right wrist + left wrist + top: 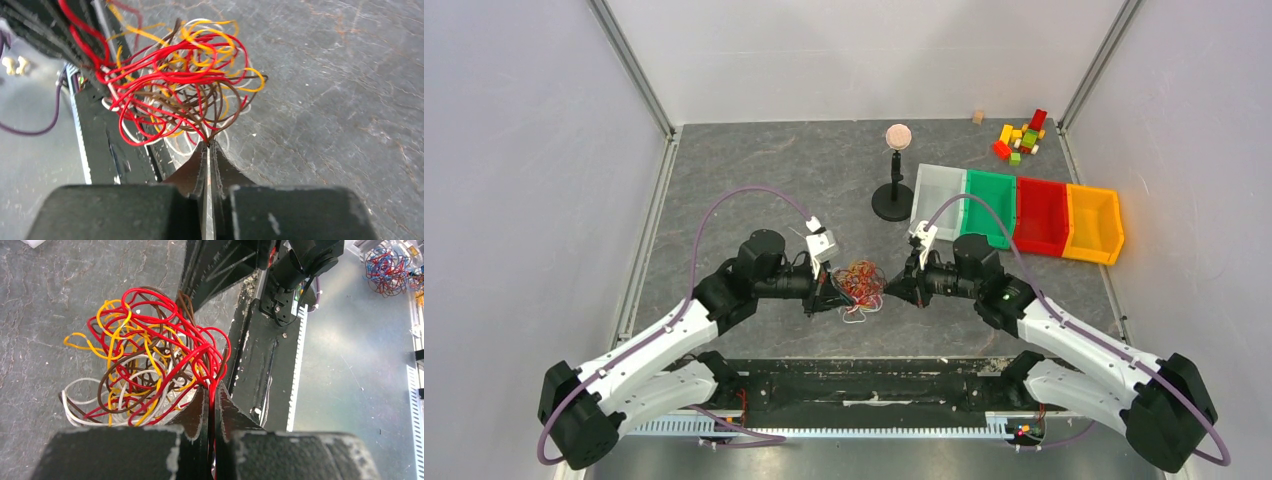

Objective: Untangle the cables

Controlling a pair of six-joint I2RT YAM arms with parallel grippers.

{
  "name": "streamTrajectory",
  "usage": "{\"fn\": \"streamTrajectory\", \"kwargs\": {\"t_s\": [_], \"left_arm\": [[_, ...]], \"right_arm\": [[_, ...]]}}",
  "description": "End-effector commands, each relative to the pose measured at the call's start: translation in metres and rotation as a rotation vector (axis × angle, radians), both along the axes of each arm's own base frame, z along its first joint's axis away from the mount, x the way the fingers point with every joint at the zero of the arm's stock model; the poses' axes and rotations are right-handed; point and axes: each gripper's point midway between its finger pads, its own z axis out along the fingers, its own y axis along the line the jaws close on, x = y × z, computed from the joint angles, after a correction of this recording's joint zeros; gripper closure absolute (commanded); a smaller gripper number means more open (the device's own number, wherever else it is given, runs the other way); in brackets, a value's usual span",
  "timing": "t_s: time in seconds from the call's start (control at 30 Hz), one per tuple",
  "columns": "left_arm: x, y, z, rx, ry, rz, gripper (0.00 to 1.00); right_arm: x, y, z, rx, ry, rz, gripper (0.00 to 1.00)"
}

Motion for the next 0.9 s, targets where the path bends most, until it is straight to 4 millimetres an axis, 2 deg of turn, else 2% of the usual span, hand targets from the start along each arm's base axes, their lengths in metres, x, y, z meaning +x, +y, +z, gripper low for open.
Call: {"fn": "streamTrajectory", "kwargs": {"t_s": [0.0, 0.13, 0.23, 0.27, 0.3, 0.37, 0.43, 0.53, 0.67, 0.87], "left_arm": [[-0.001, 0.009, 0.002, 0.068, -0.087, -0.046, 0.96], [0.009, 0.050, -0.020, 0.257, -0.119, 0.016, 0.97], [0.028, 0.073, -0.019, 0.300, -0.194, 0.113, 0.88], [0.031, 0.080, -0.023, 0.330, -0.202, 0.122, 0.83], [0.035, 0.085, -0.029, 0.375, -0.214, 0.125, 0.83], [0.036, 0.093, -0.039, 0.442, -0.207, 0.076, 0.97], [0.031, 0.097, -0.050, 0.469, -0.206, 0.000, 0.98], [0.042, 0.105, -0.069, 0.525, -0.256, 0.017, 0.98], [0.060, 0.119, -0.094, 0.596, -0.306, 0.072, 0.89], [0.059, 0.129, -0.122, 0.667, -0.250, 0.040, 0.94]], "right_arm": [[0.039, -0.012, 0.022, -0.022, -0.099, -0.187, 1.00], [0.051, -0.048, 0.023, -0.089, -0.150, -0.307, 1.00], [0.057, -0.071, 0.018, -0.145, -0.197, -0.378, 1.00], [0.060, -0.077, 0.017, -0.164, -0.204, -0.396, 1.00], [0.064, -0.083, 0.015, -0.186, -0.214, -0.413, 1.00], [0.069, -0.088, 0.013, -0.208, -0.225, -0.424, 1.00], [0.071, -0.087, 0.014, -0.207, -0.223, -0.416, 1.00], [0.078, -0.089, 0.026, -0.211, -0.255, -0.432, 1.00], [0.100, -0.125, 0.054, -0.237, -0.350, -0.555, 1.00], [0.120, -0.169, 0.092, -0.266, -0.446, -0.778, 1.00]]}}
